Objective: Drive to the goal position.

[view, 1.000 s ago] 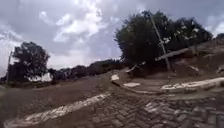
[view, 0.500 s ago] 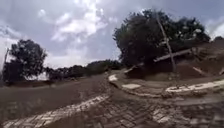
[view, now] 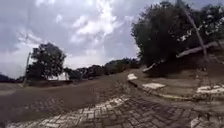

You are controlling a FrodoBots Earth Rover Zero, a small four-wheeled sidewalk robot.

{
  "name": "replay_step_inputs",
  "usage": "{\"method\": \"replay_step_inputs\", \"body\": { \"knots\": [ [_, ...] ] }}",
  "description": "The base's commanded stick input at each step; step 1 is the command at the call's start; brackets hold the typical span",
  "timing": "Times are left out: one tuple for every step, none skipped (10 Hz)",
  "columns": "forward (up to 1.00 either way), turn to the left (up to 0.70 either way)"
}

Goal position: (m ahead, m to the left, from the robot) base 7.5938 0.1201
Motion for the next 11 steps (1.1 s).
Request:
{"method": "replay_step_inputs", "body": {
  "knots": [
    [0.70, 0.00],
    [0.70, 0.14],
    [0.70, 0.27],
    [0.70, 0.27],
    [0.70, 0.27],
    [0.70, 0.17],
    [0.70, 0.04],
    [0.70, 0.00],
    [0.70, 0.00],
    [0.70, 0.00],
    [0.70, 0.00]
  ]
}}
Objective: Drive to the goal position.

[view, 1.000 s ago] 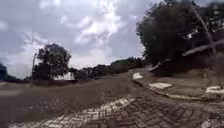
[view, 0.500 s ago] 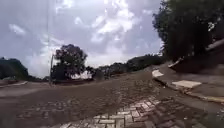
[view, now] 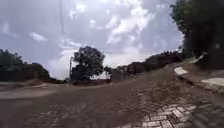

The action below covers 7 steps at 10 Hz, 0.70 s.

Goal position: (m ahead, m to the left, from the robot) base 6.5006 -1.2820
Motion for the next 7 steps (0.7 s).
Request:
{"method": "replay_step_inputs", "body": {
  "knots": [
    [0.70, 0.00],
    [0.70, 0.00],
    [0.70, 0.00],
    [0.70, 0.00],
    [0.70, -0.25],
    [0.70, -0.27],
    [0.70, -0.27]
  ]
}}
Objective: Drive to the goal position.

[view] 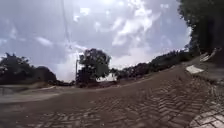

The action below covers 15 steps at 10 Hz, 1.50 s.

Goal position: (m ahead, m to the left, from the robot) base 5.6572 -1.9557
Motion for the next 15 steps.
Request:
{"method": "replay_step_inputs", "body": {
  "knots": [
    [0.70, -0.27],
    [0.70, -0.27],
    [0.70, -0.27],
    [0.70, -0.27],
    [0.70, -0.27],
    [0.70, -0.27],
    [0.70, -0.05],
    [0.70, 0.00],
    [0.43, 0.00],
    [0.09, 0.00],
    [0.00, 0.00],
    [0.00, 0.00],
    [0.00, 0.00],
    [0.00, 0.00],
    [0.00, 0.00]
  ]
}}
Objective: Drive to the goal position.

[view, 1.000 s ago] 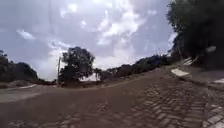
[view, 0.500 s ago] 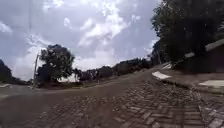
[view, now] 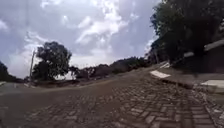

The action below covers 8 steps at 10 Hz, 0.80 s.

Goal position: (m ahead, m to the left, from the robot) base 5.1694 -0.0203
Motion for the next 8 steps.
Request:
{"method": "replay_step_inputs", "body": {
  "knots": [
    [0.00, 0.00],
    [0.00, 0.00],
    [0.00, 0.00],
    [0.15, 0.00],
    [0.52, 0.00],
    [0.70, 0.00],
    [0.70, 0.00],
    [0.70, 0.00]
  ]
}}
